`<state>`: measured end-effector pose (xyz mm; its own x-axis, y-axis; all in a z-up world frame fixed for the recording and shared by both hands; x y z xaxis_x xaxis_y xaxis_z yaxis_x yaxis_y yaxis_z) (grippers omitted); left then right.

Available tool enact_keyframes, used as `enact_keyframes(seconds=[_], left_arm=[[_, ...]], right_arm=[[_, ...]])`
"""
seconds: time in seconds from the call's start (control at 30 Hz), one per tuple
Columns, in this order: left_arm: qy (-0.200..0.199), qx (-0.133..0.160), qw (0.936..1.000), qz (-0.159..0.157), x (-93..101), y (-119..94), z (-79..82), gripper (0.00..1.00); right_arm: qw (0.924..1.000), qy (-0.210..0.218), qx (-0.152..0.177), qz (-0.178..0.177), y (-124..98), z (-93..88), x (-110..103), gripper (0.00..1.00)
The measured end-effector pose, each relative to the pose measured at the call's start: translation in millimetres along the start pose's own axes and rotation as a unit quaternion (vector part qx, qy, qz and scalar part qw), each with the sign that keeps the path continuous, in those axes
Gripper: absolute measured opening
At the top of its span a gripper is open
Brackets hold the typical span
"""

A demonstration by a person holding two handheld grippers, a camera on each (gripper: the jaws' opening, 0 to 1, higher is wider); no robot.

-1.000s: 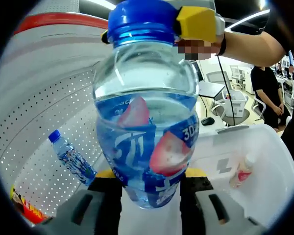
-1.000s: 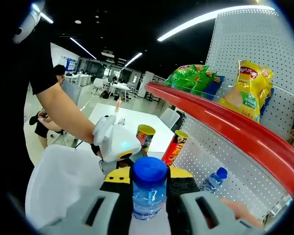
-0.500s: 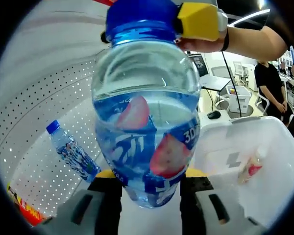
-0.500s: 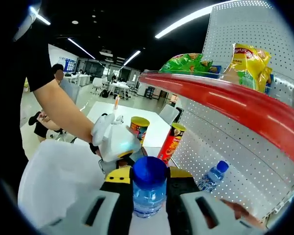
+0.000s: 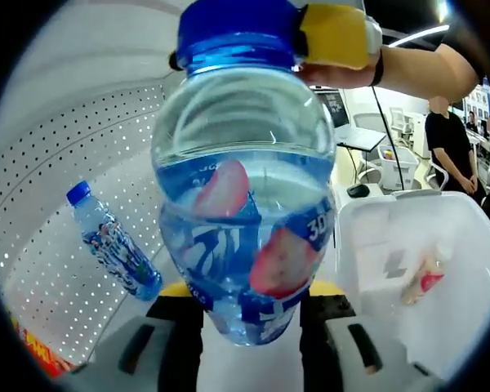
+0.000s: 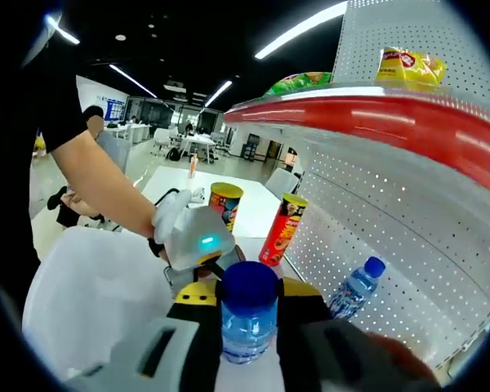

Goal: Place the items from the shopping basket onto the snack and drink counter

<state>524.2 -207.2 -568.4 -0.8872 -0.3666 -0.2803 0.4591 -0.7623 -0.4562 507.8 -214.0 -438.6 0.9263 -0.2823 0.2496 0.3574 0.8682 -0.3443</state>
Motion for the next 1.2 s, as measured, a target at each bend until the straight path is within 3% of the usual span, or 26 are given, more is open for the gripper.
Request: enact_keyframes(seconds=[0.6,1.2], left_arm=[[-0.04,-0.01,0.9987,-0.03,0.4,25,-20.6,0.46],[-0.059,0.023,0.997,-0.045,-2.0,31,-18.6,0.47]], right_arm=[[0.9995,0.027,-0.017,0.006,15,-27.7,14,0.22],[0.9973,0.072,0.016,0.007,11,-35.7,30,0.23]])
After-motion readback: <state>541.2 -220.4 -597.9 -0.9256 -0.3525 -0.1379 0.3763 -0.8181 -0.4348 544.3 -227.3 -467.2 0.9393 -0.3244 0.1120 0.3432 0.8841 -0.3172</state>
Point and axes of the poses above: the point that each gripper's makers call its tool centre point, and the gripper's own axes: y roughly forward along the fingers, x roughly to its right, z roughly out of its top, the point moved 2 cm from there along -y, roughly backward along the fingers, and after that the axes turned 7 degrees about z, right-handed, at the moved point
